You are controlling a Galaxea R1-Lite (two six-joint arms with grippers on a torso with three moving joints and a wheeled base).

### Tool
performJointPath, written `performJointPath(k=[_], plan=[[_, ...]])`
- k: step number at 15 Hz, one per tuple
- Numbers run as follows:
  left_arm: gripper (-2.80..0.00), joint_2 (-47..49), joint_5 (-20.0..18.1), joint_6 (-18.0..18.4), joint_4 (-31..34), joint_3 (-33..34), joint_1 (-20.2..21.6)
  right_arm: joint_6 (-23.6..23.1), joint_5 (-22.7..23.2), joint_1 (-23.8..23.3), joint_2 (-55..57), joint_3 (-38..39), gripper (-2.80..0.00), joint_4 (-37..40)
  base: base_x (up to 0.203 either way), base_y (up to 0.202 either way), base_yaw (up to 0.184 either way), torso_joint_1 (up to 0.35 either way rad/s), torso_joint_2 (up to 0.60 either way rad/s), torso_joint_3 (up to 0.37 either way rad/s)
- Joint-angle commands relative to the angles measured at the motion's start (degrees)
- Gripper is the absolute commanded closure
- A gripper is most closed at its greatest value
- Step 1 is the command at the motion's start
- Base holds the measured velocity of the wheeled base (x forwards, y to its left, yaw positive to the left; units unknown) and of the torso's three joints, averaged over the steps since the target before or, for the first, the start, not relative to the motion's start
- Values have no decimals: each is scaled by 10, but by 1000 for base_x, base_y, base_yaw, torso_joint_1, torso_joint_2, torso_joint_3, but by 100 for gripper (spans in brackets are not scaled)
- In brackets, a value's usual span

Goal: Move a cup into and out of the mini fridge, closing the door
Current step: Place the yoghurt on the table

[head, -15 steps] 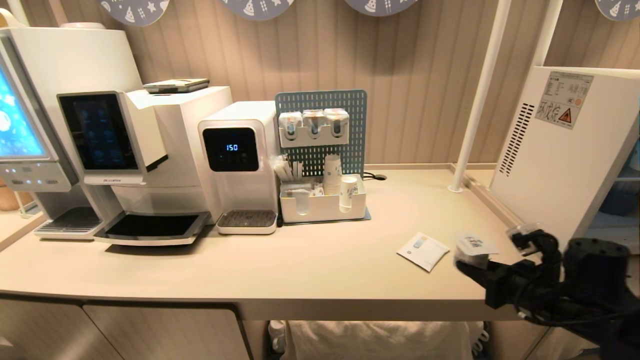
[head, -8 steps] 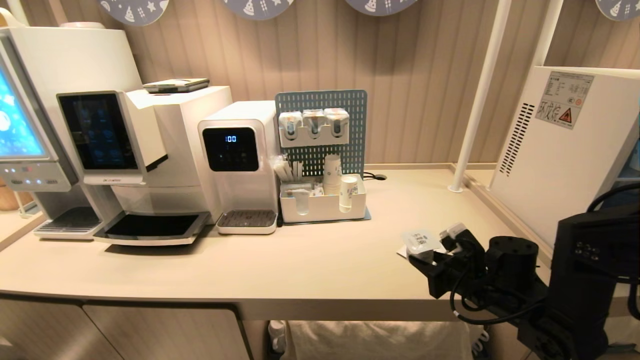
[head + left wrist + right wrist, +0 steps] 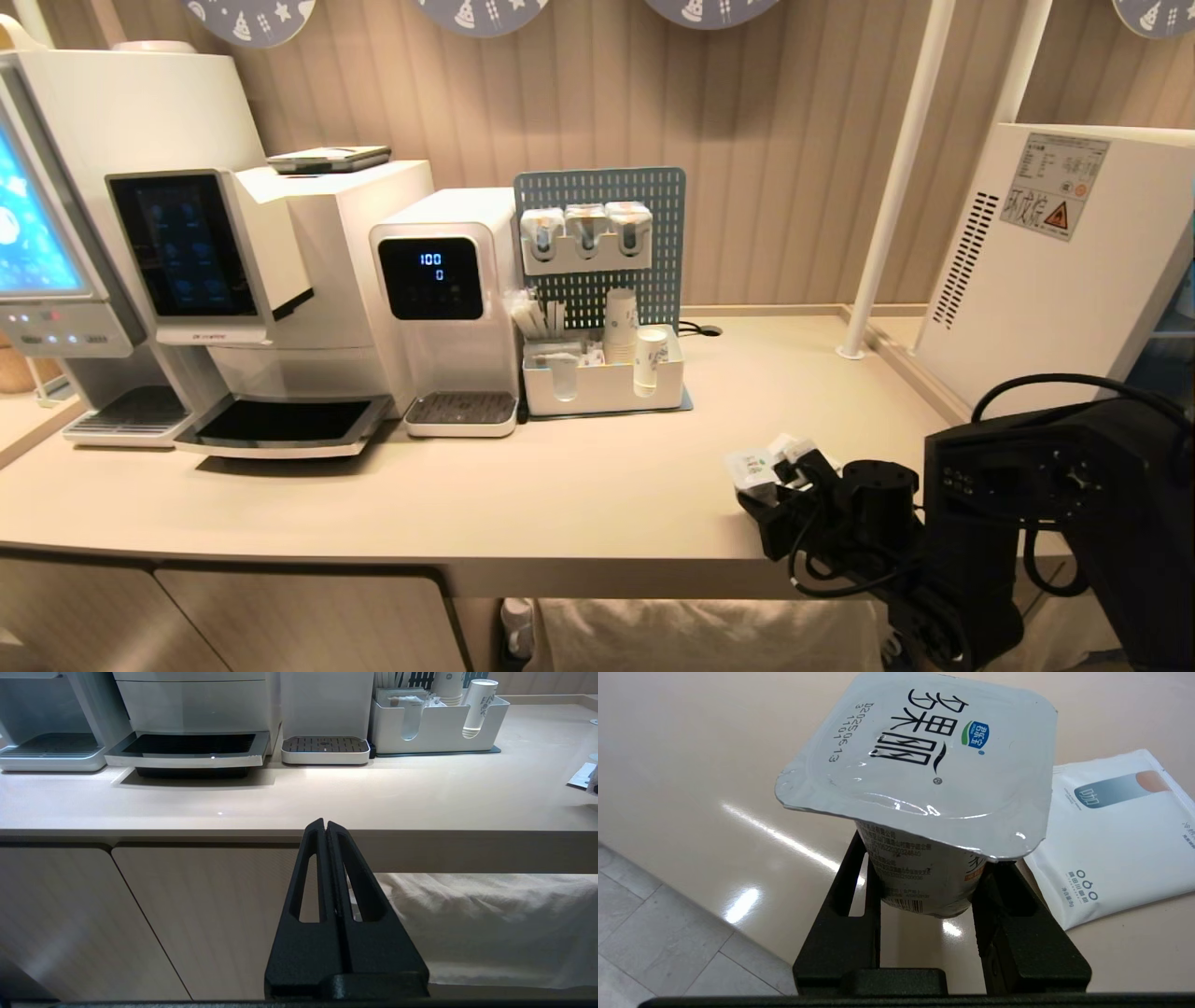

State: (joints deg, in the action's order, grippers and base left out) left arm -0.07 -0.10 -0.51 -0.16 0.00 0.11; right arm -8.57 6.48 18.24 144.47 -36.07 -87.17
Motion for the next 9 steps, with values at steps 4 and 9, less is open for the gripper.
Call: performJointPath(k=[4, 9], plan=[[0, 1, 0, 0, 0, 2, 1, 5, -8, 3, 30, -20, 0, -5, 0, 0, 0, 0, 0, 0], [0, 1, 0, 0, 0, 2, 1, 6, -25, 3, 30, -20, 0, -5, 0, 0, 0, 0, 0, 0]])
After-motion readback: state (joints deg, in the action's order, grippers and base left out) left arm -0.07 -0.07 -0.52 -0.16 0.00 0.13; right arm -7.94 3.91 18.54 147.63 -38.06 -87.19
